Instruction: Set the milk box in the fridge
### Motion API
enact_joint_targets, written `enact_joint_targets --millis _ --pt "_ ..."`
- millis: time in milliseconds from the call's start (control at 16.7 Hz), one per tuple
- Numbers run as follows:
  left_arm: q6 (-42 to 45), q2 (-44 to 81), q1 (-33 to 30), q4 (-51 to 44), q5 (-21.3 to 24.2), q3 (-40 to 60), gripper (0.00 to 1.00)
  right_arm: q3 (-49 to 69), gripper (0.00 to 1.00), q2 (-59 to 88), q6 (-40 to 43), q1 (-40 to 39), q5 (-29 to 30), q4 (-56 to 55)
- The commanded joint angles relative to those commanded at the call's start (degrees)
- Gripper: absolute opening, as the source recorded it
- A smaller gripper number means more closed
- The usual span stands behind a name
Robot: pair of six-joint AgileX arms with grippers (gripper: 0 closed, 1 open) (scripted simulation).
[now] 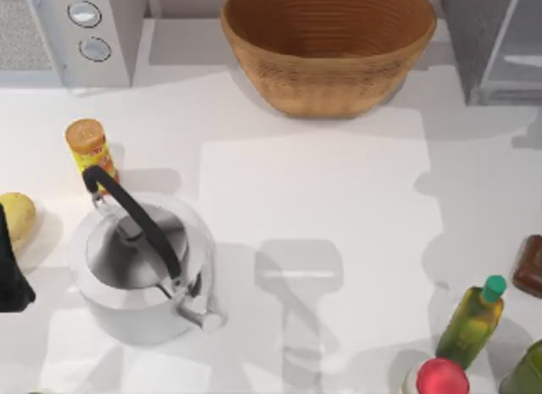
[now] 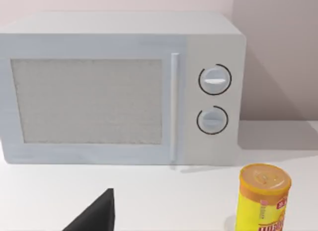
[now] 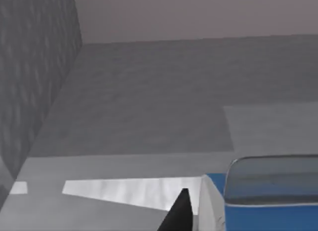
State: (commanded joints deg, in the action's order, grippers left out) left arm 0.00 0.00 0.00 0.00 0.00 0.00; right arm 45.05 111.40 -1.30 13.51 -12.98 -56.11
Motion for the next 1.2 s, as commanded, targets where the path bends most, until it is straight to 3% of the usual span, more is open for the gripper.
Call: enact_joint_targets --millis 480,840,1200 --pt "0.0 0.0 0.0 0.0 0.0 0.0 1.00 10.9 0.00 13.1 0.4 2.5 -1.7 -12.6" --pt "0.0 0.0 0.0 0.0 0.0 0.0 1.00 11.4 0.00 13.7 0.3 2.1 -1.5 -11.7" --pt "0.0 0.0 0.0 0.0 0.0 0.0 1.00 25.1 0.00 19.7 0.3 0.8 -0.6 -4.3"
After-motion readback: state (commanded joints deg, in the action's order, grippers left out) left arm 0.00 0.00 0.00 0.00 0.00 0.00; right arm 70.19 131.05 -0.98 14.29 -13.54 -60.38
